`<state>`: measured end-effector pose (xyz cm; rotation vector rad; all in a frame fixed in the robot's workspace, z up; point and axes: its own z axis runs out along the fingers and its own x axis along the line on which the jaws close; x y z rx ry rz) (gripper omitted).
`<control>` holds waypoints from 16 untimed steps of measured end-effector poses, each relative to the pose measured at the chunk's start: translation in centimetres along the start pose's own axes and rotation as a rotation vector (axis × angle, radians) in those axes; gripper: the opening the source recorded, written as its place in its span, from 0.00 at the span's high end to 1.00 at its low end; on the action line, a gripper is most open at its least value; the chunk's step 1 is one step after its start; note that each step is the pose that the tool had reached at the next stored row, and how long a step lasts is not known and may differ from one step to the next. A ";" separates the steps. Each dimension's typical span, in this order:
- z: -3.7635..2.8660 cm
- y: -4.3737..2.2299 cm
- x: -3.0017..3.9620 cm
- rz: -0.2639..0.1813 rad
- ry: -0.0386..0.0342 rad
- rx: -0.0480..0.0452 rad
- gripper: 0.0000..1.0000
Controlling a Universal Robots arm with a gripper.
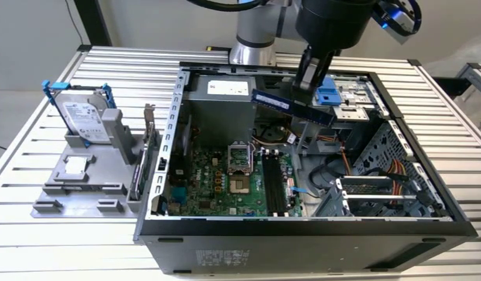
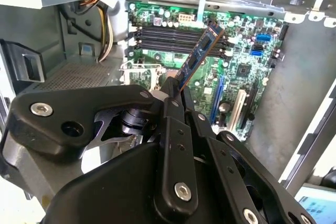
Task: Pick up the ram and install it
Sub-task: 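Insert the ram into the slot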
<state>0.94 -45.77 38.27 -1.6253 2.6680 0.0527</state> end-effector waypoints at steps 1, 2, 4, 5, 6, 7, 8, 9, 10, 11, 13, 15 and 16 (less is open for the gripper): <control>0.00 0.00 0.00 0.007 -0.0001 0.0002 1.00; 0.00 0.00 0.00 0.014 -0.0003 0.0005 1.00; 0.00 0.00 0.00 0.028 -0.0005 0.0009 1.00; 0.00 0.00 0.00 0.034 -0.0007 0.0011 1.00; 0.00 0.00 0.00 0.041 -0.0008 0.0014 1.00; 0.00 0.00 0.00 0.048 -0.0010 0.0015 1.00; 0.00 0.00 0.00 0.055 -0.0011 0.0018 1.00; 0.00 0.00 0.00 0.061 -0.0012 0.0020 1.00; 0.00 0.00 0.00 0.066 -0.0013 0.0021 1.00; 0.00 0.00 0.00 0.070 -0.0014 0.0022 1.00; 0.00 0.00 0.00 0.079 -0.0016 0.0025 1.00; 0.00 0.00 0.00 0.089 -0.0018 0.0029 1.00; 0.00 0.00 0.00 0.093 -0.0019 0.0030 1.00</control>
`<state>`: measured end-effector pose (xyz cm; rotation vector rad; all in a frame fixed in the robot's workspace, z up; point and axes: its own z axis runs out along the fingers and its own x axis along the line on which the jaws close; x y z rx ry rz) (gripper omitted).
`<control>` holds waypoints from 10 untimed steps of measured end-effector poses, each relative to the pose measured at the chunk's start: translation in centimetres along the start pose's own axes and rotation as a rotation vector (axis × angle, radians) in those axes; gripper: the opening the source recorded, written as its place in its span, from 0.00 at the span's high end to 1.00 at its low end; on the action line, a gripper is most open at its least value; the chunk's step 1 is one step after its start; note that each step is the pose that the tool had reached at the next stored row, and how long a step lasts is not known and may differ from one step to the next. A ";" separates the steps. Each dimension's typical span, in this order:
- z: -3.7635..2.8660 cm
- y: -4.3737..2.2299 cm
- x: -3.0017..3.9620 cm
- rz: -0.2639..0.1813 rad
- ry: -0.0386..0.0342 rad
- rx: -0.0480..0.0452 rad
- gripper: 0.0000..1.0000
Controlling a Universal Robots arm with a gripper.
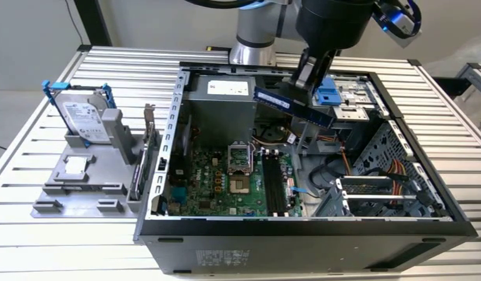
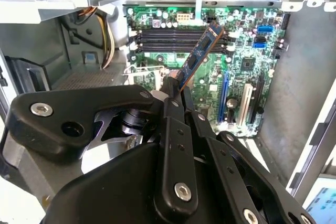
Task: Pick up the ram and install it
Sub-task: 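Insert the ram into the slot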
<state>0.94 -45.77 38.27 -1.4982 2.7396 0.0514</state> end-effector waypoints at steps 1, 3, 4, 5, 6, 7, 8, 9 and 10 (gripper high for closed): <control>0.00 0.00 0.00 0.005 -0.0001 0.0001 1.00; 0.00 0.00 0.00 0.015 -0.0003 0.0005 1.00; 0.00 0.00 0.00 0.020 -0.0005 0.0006 1.00; 0.00 0.00 0.00 0.026 -0.0005 0.0008 1.00; 0.00 0.00 0.00 0.031 -0.0007 0.0010 1.00; 0.00 0.00 0.00 0.036 -0.0007 0.0011 1.00; 0.00 0.00 0.00 0.041 -0.0009 0.0013 1.00; 0.00 0.00 0.00 0.046 -0.0009 0.0014 1.00; 0.00 0.00 0.00 0.051 -0.0010 0.0016 1.00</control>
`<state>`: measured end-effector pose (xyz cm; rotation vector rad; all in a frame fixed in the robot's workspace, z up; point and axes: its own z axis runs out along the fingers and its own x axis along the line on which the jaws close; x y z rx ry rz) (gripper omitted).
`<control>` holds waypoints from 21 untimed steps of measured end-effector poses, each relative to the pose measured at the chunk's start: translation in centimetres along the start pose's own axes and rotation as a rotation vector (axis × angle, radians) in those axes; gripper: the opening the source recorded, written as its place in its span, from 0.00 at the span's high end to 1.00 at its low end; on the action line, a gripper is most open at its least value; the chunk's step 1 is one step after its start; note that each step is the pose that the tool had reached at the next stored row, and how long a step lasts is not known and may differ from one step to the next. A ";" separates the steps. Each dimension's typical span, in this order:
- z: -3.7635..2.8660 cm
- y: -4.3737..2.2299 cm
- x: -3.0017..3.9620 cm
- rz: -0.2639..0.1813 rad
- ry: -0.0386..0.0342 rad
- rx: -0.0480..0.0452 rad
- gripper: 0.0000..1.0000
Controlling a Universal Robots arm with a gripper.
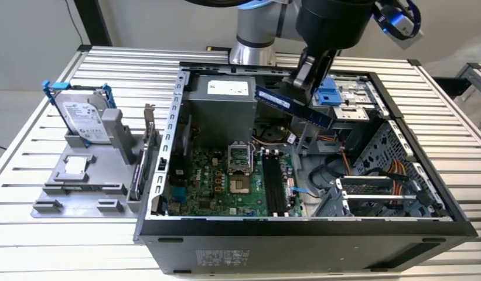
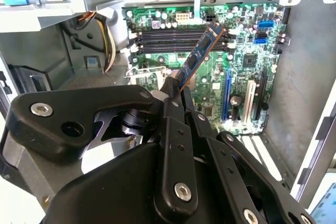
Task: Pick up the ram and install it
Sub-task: 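Insert the ram into the slot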
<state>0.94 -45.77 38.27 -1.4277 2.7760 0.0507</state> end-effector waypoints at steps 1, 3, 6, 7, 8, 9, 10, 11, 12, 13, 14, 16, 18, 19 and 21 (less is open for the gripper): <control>0.00 0.00 0.00 0.005 -0.0001 0.0002 1.00; 0.00 0.00 0.00 0.015 -0.0003 0.0005 1.00; -0.01 0.00 0.00 0.030 -0.0004 0.0010 1.00; -0.01 0.00 0.00 0.035 -0.0005 0.0012 1.00; -0.01 0.00 0.00 0.040 -0.0006 0.0013 1.00; -0.01 0.00 0.00 0.044 -0.0007 0.0015 1.00; 0.00 0.00 0.00 0.049 -0.0009 0.0016 1.00; 0.00 0.00 0.00 0.054 -0.0011 0.0017 1.00; 0.00 0.00 0.00 0.059 -0.0012 0.0019 1.00; 0.00 0.00 0.00 0.064 -0.0014 0.0020 1.00; 0.00 0.00 0.00 0.068 -0.0014 0.0022 1.00; 0.00 0.00 0.00 0.078 -0.0016 0.0025 1.00; 0.00 0.00 0.00 0.087 -0.0017 0.0029 1.00; 0.00 0.00 0.00 0.092 -0.0018 0.0030 1.00; 0.00 0.00 0.00 0.102 -0.0020 0.0033 1.00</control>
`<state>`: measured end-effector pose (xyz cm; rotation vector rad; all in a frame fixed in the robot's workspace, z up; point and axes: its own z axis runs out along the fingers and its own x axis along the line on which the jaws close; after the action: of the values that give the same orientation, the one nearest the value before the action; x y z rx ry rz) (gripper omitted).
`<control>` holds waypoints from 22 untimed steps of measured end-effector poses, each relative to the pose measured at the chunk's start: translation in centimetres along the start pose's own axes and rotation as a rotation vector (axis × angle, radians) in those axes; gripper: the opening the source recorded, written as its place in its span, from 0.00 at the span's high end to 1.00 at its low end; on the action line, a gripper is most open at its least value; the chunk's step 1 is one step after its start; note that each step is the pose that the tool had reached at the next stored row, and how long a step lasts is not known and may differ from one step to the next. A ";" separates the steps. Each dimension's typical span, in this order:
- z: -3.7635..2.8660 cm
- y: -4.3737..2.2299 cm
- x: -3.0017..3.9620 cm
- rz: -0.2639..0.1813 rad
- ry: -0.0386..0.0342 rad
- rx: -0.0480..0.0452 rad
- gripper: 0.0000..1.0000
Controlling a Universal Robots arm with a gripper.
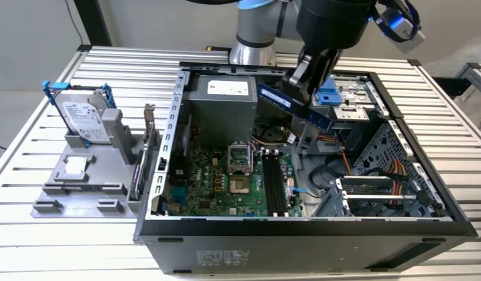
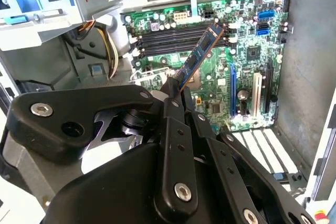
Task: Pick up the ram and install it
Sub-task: 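Insert the ram into the slot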
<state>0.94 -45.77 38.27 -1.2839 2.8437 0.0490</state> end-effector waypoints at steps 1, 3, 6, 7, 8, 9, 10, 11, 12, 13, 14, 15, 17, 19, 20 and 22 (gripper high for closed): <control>0.00 0.00 0.00 0.005 -0.0001 0.0002 1.00; 0.00 0.00 0.00 0.014 -0.0003 0.0005 1.00; 0.00 0.00 0.00 0.028 -0.0006 0.0009 1.00; 0.00 0.00 0.00 0.032 -0.0007 0.0011 1.00; 0.00 0.00 0.00 0.037 -0.0008 0.0012 1.00; 0.00 0.00 0.00 0.041 -0.0008 0.0014 1.00; 0.00 0.00 0.00 0.045 -0.0009 0.0015 1.00; 0.00 0.00 0.00 0.050 -0.0010 0.0017 1.00; 0.00 0.00 0.00 0.054 -0.0011 0.0018 1.00; 0.00 0.00 0.00 0.058 -0.0011 0.0019 1.00; 0.00 0.00 0.00 0.063 -0.0013 0.0021 1.00; 0.00 0.00 0.00 0.067 -0.0013 0.0022 1.00; 0.00 0.00 0.00 0.075 -0.0015 0.0025 1.00; 0.01 0.00 0.00 0.083 -0.0019 0.0026 1.00; 0.01 0.00 0.00 0.087 -0.0020 0.0027 1.00; 0.01 0.00 0.00 0.095 -0.0021 0.0030 1.00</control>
<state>0.94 -45.76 38.26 -1.1471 2.8999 0.0475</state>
